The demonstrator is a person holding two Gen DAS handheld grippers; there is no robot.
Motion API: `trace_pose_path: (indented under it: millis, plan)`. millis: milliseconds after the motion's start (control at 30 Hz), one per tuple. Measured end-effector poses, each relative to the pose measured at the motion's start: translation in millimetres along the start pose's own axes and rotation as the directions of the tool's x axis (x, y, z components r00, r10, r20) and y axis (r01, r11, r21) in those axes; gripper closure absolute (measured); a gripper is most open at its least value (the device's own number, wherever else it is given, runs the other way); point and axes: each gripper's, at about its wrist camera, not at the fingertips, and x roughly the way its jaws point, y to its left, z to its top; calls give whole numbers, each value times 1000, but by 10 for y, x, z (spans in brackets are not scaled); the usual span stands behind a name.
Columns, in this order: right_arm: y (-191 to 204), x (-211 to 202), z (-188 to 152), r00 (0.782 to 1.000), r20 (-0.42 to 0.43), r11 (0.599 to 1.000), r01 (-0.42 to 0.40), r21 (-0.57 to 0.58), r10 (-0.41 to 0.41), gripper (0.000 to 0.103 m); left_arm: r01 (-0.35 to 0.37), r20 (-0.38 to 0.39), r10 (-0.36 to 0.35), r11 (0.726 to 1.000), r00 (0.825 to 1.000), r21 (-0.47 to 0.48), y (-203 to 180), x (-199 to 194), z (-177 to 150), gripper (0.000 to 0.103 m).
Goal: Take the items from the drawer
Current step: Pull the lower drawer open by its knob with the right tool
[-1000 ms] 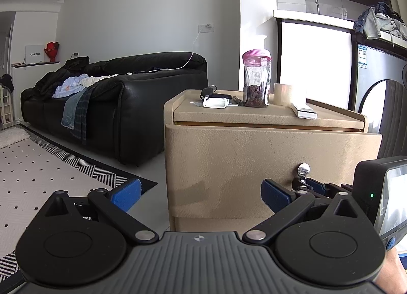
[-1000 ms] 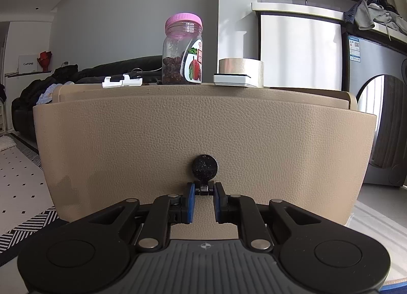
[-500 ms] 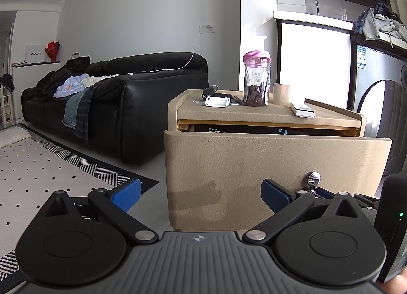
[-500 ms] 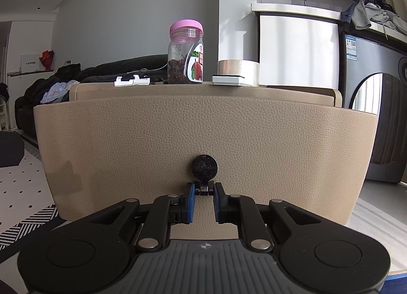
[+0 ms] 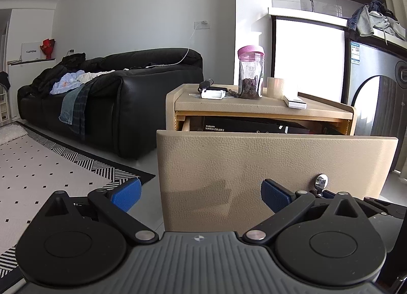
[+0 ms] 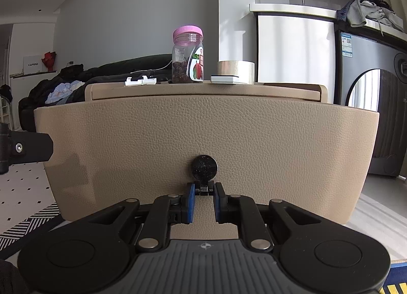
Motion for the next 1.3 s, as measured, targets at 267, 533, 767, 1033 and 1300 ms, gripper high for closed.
trace_pose_path:
  millis: [267,533,767,1033,1300]
  plan:
    - [18,-206,-55,1000,-3,1000,0,5,0,87,10,-9,-10,1000,1000,-4,2,-118,-58,0]
    - [18,-432,-115,1000,-4,1000,-7,13,7,87,21,-20,-22,1000,1000,-16,-2,-240,-103,0]
    - [27,-603,-139,1000,0,1000,-10,13,10,88,26,-36,-27,999,999,-27,-10,-344,-168,0]
    - [-84,-763,-61,1000,18,1000,5,23,-5,103,58,-49,-59,998,997,-18,-56,-396,-211,0]
    - [-198,-827,-102,1000,7,1000,16,27,-16,97,74,-61,-74,997,995,-16,-107,-330,-157,0]
